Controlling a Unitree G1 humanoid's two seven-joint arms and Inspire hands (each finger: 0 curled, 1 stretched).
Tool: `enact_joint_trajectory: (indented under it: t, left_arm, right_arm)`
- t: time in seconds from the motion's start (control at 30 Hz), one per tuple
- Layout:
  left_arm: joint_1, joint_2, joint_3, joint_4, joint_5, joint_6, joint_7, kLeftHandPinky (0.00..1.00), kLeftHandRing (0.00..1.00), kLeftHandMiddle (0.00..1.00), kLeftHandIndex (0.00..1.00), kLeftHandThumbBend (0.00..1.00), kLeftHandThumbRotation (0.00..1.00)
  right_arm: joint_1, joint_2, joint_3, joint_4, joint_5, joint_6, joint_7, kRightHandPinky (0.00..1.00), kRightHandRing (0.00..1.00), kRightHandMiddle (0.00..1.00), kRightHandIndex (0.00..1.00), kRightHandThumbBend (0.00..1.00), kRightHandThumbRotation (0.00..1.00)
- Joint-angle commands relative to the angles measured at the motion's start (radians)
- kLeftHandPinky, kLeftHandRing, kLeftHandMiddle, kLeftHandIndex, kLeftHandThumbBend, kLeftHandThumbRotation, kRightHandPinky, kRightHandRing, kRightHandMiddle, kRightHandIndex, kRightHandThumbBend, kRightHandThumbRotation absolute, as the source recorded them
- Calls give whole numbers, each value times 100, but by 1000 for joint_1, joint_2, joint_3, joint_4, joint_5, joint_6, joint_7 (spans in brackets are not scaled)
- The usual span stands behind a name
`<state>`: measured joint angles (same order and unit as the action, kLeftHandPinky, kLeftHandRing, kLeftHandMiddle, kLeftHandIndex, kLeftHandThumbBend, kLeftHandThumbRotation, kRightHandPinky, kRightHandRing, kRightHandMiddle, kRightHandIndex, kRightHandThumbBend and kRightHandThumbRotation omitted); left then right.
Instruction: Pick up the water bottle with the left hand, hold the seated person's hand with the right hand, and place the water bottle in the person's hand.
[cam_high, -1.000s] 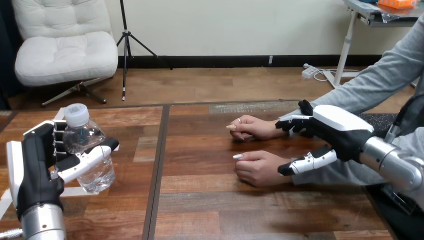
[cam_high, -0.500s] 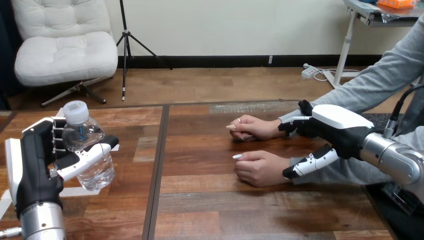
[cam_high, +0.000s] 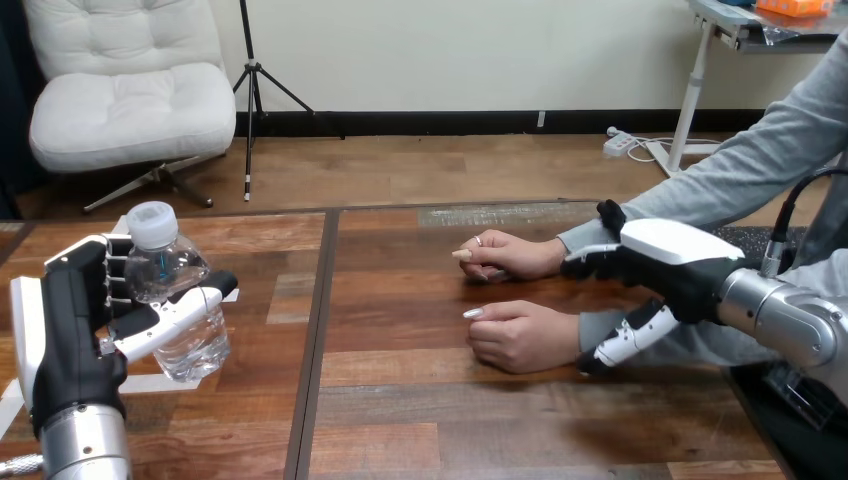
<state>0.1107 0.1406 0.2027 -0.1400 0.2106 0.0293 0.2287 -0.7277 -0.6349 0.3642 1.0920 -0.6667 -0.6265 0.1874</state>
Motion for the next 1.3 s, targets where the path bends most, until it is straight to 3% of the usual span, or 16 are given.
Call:
enact_joint_trajectory:
  t: [0.0,0.73,1.27]
  left_arm:
    - [-47,8,-6,-74,6,-20,-3,34,38,42,43,75,0]
    - [-46,10,-6,-84,18,-11,-2,34,39,43,43,75,0]
    - [-43,12,-3,-83,11,-28,-7,34,38,42,43,75,0]
  right_arm:
    - [-110,-20,10,19,-2,9,3,74,83,85,86,100,44]
    - [-132,-12,57,52,-32,51,18,72,83,86,86,100,47]
    - [-135,4,98,84,-75,85,-19,69,82,84,85,100,44]
